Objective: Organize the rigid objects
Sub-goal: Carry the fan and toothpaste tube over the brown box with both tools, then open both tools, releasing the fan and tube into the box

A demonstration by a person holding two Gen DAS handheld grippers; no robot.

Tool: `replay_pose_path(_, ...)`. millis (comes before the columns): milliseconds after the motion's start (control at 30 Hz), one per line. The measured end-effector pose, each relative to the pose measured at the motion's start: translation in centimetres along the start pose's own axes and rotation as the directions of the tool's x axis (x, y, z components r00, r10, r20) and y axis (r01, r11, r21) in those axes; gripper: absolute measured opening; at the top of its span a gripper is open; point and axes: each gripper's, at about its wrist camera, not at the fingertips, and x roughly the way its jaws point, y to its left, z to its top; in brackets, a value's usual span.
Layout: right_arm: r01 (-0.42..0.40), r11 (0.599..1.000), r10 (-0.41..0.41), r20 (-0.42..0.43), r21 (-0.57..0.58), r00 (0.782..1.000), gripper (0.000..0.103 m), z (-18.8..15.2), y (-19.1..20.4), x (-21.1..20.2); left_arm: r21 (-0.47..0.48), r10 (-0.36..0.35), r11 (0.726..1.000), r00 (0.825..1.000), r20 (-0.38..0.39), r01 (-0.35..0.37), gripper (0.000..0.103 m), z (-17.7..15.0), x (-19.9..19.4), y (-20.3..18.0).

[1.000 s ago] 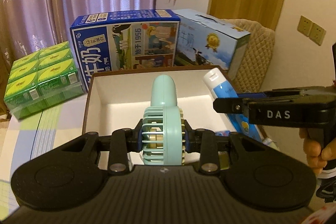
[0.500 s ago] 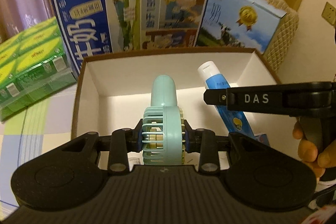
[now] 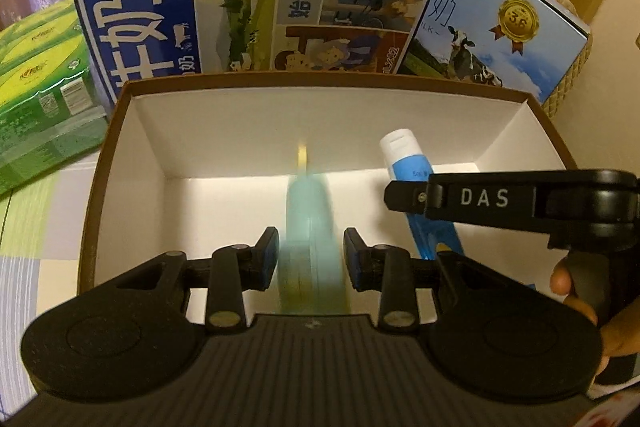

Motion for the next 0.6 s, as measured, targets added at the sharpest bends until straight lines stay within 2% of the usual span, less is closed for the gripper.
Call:
replay_pose_path(67,-0.01,1.0,0.011,-0.006,0.023,1.0,0.036,0.2,-0.3,0.3,0.003,-0.002,1.0,1.0,-0.002,0.002,0.044,0.1,0.0,0.1)
replay_pose_path(200,-0.035,0.999,0.035,0.005,0.022,0.999,0.038,0.3,-0.3,0.2,-0.001,0.008,1.0,1.0,-0.011,-0.008,0.044,0.1,-0.2,0.6)
replay_pose_path(333,-0.015,1.0,0.016,0.012,-0.011,1.0,0.043,0.1,-0.2,-0.5,0.004,0.026,1.0,1.0,-0.018,-0.026,0.044,-0.1,-0.7,1.1)
replay_pose_path(600,-0.001,0.998,0.0,-0.016,-0.061,1.0,0.045,-1.6,-0.6,-2.1,0.006,0.037,0.999,0.999,-0.023,-0.037,0.044,-0.7,-2.0,1.4)
